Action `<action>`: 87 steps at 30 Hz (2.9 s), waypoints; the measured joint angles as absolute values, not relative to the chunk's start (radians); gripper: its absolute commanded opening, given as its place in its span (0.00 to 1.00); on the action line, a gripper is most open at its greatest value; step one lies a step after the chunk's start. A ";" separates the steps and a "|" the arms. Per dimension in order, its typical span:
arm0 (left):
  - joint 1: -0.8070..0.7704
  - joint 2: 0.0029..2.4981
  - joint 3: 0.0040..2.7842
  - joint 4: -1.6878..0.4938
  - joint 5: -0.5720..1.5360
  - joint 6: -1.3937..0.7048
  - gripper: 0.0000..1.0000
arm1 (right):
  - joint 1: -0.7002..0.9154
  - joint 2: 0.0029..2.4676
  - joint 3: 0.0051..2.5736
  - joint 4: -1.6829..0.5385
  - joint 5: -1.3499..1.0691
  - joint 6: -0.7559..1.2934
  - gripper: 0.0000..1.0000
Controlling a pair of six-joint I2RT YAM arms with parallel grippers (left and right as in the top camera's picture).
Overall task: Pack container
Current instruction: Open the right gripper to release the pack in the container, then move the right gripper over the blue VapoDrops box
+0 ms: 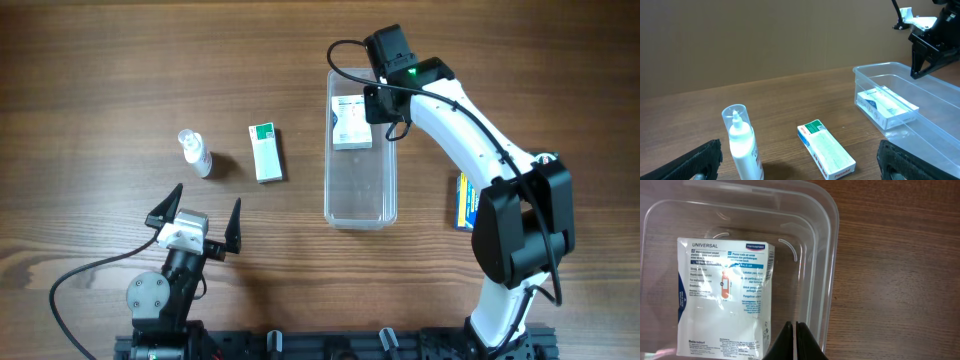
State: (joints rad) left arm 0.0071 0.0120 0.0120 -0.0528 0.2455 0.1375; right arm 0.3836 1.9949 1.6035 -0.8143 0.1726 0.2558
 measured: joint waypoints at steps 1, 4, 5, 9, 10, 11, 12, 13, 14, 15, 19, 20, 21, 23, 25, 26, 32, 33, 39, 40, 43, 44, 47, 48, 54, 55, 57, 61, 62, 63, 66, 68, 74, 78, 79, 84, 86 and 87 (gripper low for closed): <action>0.007 0.012 0.012 -0.053 0.245 0.138 1.00 | 0.384 1.995 1.604 -0.815 0.173 0.256 0.04; 0.007 0.012 0.012 -0.053 0.245 0.138 1.00 | 0.387 1.995 1.604 -0.814 0.173 0.256 0.04; 0.007 0.012 0.012 -0.053 0.245 0.138 1.00 | 0.392 1.995 1.604 -0.814 0.173 0.256 0.04; 0.007 0.012 0.012 -0.053 0.245 0.138 1.00 | 0.417 2.003 1.604 -0.808 0.172 0.256 0.04; 0.007 0.012 0.012 -0.053 0.245 0.138 1.00 | 0.421 2.009 1.604 -0.806 0.172 0.256 0.04; 0.007 0.012 0.012 -0.053 0.245 0.138 1.00 | 0.423 2.017 1.604 -0.806 0.168 0.257 0.04; 0.007 0.012 0.012 -0.053 0.245 0.138 1.00 | 0.424 2.027 1.604 -0.805 0.166 0.257 0.04; 0.007 0.012 0.012 -0.053 0.245 0.138 1.00 | 0.424 2.039 1.604 -0.803 0.165 0.260 0.04; 0.007 0.012 0.012 -0.053 0.245 0.138 1.00 | 0.424 2.055 1.604 -0.802 0.165 0.260 0.04; 0.007 0.012 0.012 -0.053 0.245 0.138 1.00 | 0.424 2.064 1.604 -0.802 0.165 0.260 0.04; 0.007 0.012 0.012 -0.053 0.245 0.138 1.00 | 0.424 2.076 1.604 -0.802 0.165 0.260 0.04; 0.007 0.012 0.012 -0.053 0.245 0.138 1.00 | 0.424 2.077 1.604 -0.802 0.165 0.260 0.04; 0.007 0.012 0.012 -0.053 0.245 0.138 1.00 | 0.424 2.077 1.604 -0.803 0.165 0.260 0.04; 0.007 0.012 0.012 -0.053 0.245 0.138 1.00 | 0.424 2.081 1.604 -0.804 0.165 0.260 0.04; 0.007 0.012 0.012 -0.053 0.245 0.138 1.00 | 0.424 2.098 1.604 -0.806 0.165 0.260 0.04; 0.007 0.012 0.012 -0.052 0.245 0.138 1.00 | 0.424 2.110 1.604 -0.806 0.156 0.260 0.05; 0.007 0.012 0.012 -0.053 0.245 0.138 1.00 | 0.424 2.128 1.604 -0.807 0.104 0.264 0.04; 0.007 0.012 0.012 -0.053 0.245 0.138 1.00 | 0.424 2.128 1.604 -0.807 0.096 0.264 0.04; 0.007 0.012 0.012 -0.053 0.245 0.138 1.00 | 0.424 2.128 1.639 -0.869 0.088 0.263 0.11; 0.007 0.012 0.012 -0.053 0.245 0.138 1.00 | 0.424 2.128 1.651 -0.886 0.090 0.263 0.12; 0.007 0.012 0.012 -0.053 0.245 0.138 1.00 | 0.424 2.110 1.703 -0.938 0.095 0.263 0.25; 0.007 0.012 0.012 -0.053 0.245 0.138 1.00 | 0.424 2.087 1.726 -0.964 0.095 0.263 0.34; 0.007 0.012 0.012 -0.053 0.245 0.138 1.00 | 0.424 1.983 1.785 -1.052 0.095 0.262 0.73; 0.007 0.012 0.012 -0.052 0.245 0.138 1.00 | 0.424 1.925 1.797 -1.084 0.096 0.262 0.78; 0.007 0.012 0.012 -0.053 0.245 0.138 1.00 | 0.321 1.636 1.819 -1.381 0.098 0.263 0.84; 0.007 0.012 0.012 -0.052 0.245 0.138 1.00 | 0.287 1.611 1.810 -1.403 0.099 0.260 0.84; 0.007 0.012 0.012 -0.052 0.245 0.138 1.00 | 0.203 1.534 1.707 -1.497 0.103 0.233 0.98; 0.007 0.012 0.012 -0.052 0.245 0.138 1.00 | 0.101 1.435 1.482 -1.496 0.091 0.174 1.00; 0.007 0.012 0.012 -0.052 0.245 0.138 1.00 | 0.084 1.428 1.424 -1.460 0.087 0.168 1.00; 0.007 0.012 0.012 -0.053 0.245 0.138 1.00 | 0.077 1.429 1.377 -1.422 0.086 0.160 1.00; 0.007 0.012 0.012 -0.052 0.245 0.138 1.00 | 0.075 1.434 1.229 -1.286 0.086 0.150 1.00; 0.007 0.012 0.012 -0.053 0.245 0.138 1.00 | 0.075 1.435 1.144 -1.195 0.086 0.149 1.00; 0.007 0.012 0.012 -0.053 0.245 0.138 1.00 | 0.041 1.437 1.053 -1.092 0.074 0.152 1.00; 0.007 0.012 0.012 -0.053 0.245 0.138 1.00 | -0.016 1.452 1.053 -1.030 0.059 0.151 1.00; 0.007 0.012 0.012 -0.052 0.245 0.138 1.00 | -0.017 1.461 1.053 -1.015 0.056 0.151 0.99; 0.007 0.012 0.012 -0.053 0.245 0.138 1.00 | -0.017 1.526 1.035 -0.968 0.041 0.136 1.00; 0.007 0.012 0.012 -0.052 0.245 0.138 1.00 | -0.017 1.553 1.035 -0.963 0.041 0.110 1.00; 0.007 0.012 0.012 -0.053 0.245 0.138 1.00 | -0.019 1.573 1.035 -0.963 0.041 0.091 1.00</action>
